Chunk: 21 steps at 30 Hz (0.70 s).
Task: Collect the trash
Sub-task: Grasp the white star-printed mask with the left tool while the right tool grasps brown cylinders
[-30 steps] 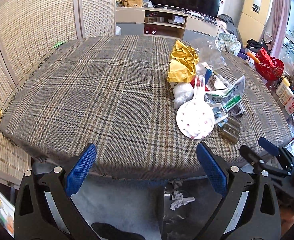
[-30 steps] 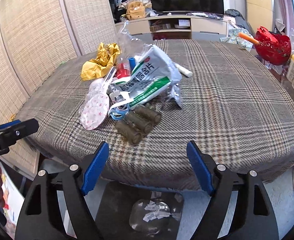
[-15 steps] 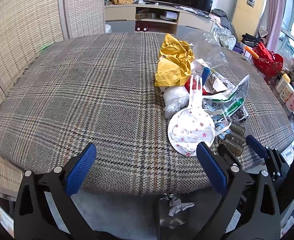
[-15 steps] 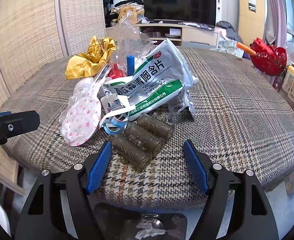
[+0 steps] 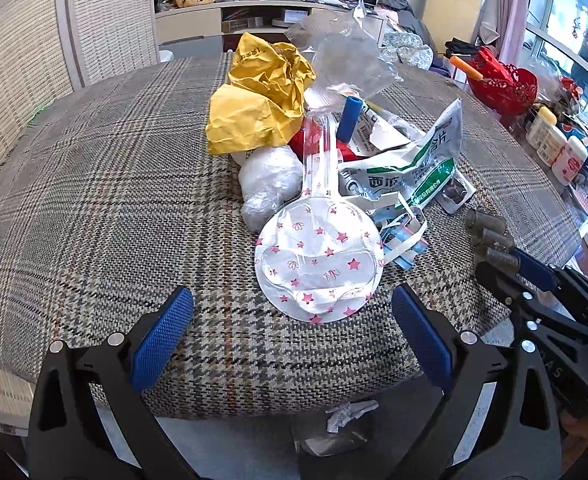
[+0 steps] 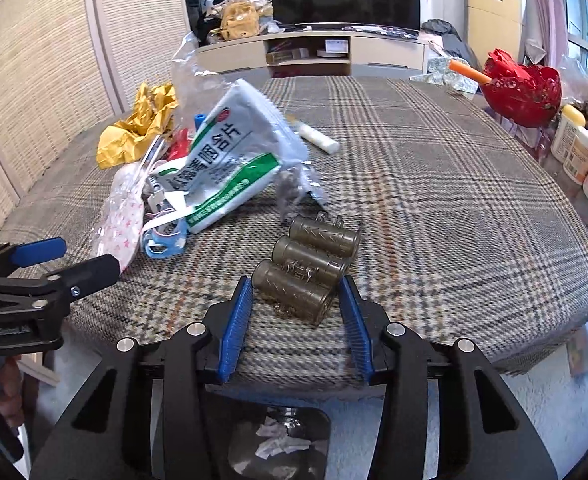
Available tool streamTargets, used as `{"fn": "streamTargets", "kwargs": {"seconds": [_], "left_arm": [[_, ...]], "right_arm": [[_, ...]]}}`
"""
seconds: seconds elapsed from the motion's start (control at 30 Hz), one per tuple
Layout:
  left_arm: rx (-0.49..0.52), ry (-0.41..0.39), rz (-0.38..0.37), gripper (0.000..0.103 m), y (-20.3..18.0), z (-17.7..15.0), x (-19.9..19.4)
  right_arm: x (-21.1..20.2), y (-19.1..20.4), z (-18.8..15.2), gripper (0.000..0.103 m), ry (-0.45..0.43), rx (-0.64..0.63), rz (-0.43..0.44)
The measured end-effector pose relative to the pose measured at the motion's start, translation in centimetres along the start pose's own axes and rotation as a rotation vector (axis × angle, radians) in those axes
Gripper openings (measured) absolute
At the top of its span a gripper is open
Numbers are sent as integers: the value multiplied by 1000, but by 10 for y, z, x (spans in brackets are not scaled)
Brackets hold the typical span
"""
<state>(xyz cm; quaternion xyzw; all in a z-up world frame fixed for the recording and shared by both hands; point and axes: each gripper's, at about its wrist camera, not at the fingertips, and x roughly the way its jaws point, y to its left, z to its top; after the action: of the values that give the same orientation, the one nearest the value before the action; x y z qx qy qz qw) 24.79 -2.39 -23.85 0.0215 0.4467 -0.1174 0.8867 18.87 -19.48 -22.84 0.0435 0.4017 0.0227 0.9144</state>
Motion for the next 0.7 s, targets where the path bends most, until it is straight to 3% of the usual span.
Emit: {"fn": "streamTargets", "kwargs": {"seconds": [0.1,0.27,0.37,0.7], "left_arm": [[4,14,-15,81,-1,2,9],[29,-4,-27,79,-3,9,18],[38,-15,-42,67,-4,14,19],[60,-13,-33,66,-5,-1,5]], "right_arm": [[-5,-7,0,46,-4,11,-1],[-5,-11,-1,46,-1,25,7],[-5,-10,-1,46,-1,24,12],[-11,-8,-2,46,6,15,20]]}}
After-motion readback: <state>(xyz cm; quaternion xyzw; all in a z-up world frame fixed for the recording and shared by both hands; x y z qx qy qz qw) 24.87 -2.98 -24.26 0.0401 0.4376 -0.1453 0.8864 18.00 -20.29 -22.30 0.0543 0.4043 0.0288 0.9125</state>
